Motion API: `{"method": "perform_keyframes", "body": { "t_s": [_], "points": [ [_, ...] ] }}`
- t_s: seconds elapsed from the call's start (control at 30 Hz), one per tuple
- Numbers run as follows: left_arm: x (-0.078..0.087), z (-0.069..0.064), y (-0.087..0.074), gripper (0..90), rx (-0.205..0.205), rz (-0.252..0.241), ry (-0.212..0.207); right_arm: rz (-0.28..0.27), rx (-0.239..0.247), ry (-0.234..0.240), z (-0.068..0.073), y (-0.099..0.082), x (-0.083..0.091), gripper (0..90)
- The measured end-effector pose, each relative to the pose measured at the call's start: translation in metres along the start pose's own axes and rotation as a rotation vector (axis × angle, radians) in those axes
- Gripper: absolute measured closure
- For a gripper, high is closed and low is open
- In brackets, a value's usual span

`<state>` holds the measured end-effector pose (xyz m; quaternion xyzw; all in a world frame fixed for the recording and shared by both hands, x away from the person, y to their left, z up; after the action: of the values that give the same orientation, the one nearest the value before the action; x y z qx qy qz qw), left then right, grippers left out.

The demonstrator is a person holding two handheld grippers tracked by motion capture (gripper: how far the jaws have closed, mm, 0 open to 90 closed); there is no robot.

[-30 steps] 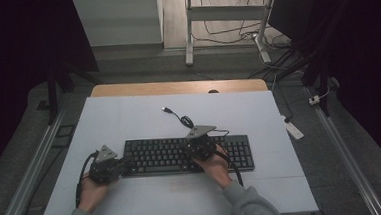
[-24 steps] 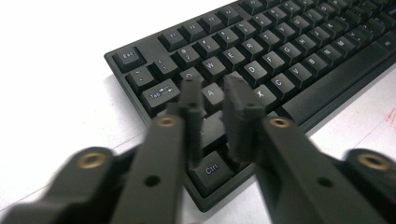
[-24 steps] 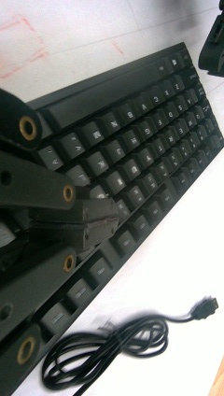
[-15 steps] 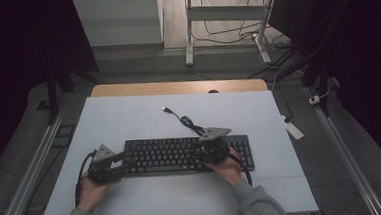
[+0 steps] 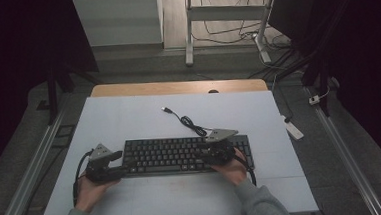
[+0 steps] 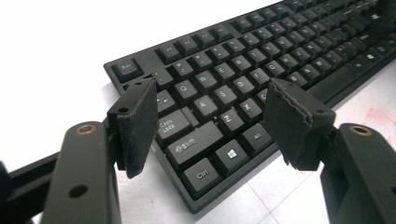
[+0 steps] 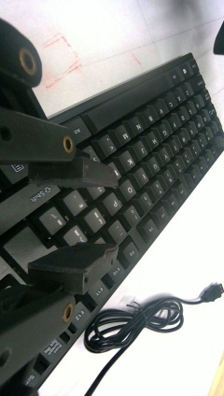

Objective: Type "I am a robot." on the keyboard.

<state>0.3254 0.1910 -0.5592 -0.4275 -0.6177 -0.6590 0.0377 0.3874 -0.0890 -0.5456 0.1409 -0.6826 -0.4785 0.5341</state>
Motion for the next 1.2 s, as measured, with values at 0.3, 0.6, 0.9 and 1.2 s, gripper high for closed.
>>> {"method": "perform_keyframes", "body": {
  "t_s": [0.3,0.6,0.9,1.2],
  "points": [
    [0.001,-0.008,0.009,37.6,-0.047,0.012,-0.032,-0.011,-0.003,-0.013,-0.001,-0.005,0.007,59.7],
    [-0.011,-0.015,0.025,45.7,-0.069,0.048,-0.051,-0.019,-0.008,-0.020,-0.002,-0.009,0.011,58.7],
    [-0.021,-0.031,0.035,71.3,-0.140,0.063,-0.126,-0.021,-0.011,-0.032,-0.003,-0.016,0.017,58.6],
    [-0.024,-0.047,0.029,88.7,-0.202,0.091,-0.183,-0.021,-0.011,-0.038,-0.003,-0.018,0.017,58.3]
  ]
}}
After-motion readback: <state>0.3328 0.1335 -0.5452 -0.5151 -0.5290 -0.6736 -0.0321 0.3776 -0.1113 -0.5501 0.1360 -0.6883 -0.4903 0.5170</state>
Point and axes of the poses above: each handheld gripper's, and its own axes: x roughly backward along the jaws, y roughly out of its top, z roughly to its left, the point moved 8 cm from there along -x, roughly forward along the jaws, and after that the axes turned 2 degrees about y, right-handed, at the moved point
